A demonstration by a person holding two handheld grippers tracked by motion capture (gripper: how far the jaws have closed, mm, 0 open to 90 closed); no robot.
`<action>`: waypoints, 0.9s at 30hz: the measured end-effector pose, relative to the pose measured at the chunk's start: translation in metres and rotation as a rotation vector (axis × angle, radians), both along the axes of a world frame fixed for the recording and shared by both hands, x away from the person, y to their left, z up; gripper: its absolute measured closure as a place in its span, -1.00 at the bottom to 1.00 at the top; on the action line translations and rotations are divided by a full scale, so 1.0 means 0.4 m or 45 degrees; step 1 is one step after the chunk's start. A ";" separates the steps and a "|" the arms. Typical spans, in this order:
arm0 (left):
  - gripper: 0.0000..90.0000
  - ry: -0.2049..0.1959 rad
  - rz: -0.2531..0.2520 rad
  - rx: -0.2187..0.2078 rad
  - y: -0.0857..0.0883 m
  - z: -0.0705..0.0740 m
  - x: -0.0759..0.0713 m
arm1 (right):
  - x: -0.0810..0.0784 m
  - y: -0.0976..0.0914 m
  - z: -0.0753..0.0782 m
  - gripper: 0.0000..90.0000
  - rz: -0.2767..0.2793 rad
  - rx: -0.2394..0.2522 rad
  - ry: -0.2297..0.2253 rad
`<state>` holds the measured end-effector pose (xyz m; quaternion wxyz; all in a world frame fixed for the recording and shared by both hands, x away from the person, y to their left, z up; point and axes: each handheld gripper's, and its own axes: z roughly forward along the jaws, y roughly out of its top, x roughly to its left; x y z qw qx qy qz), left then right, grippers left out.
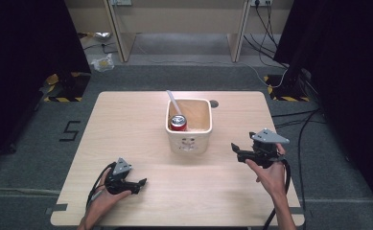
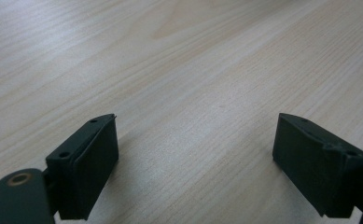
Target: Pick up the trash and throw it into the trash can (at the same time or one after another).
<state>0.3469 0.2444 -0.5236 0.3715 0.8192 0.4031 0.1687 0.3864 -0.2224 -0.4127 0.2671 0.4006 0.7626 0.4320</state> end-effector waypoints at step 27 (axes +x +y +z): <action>-0.70 -0.001 0.000 0.000 0.000 0.000 0.000 | -0.035 -0.004 -0.099 -0.58 0.022 -0.001 0.107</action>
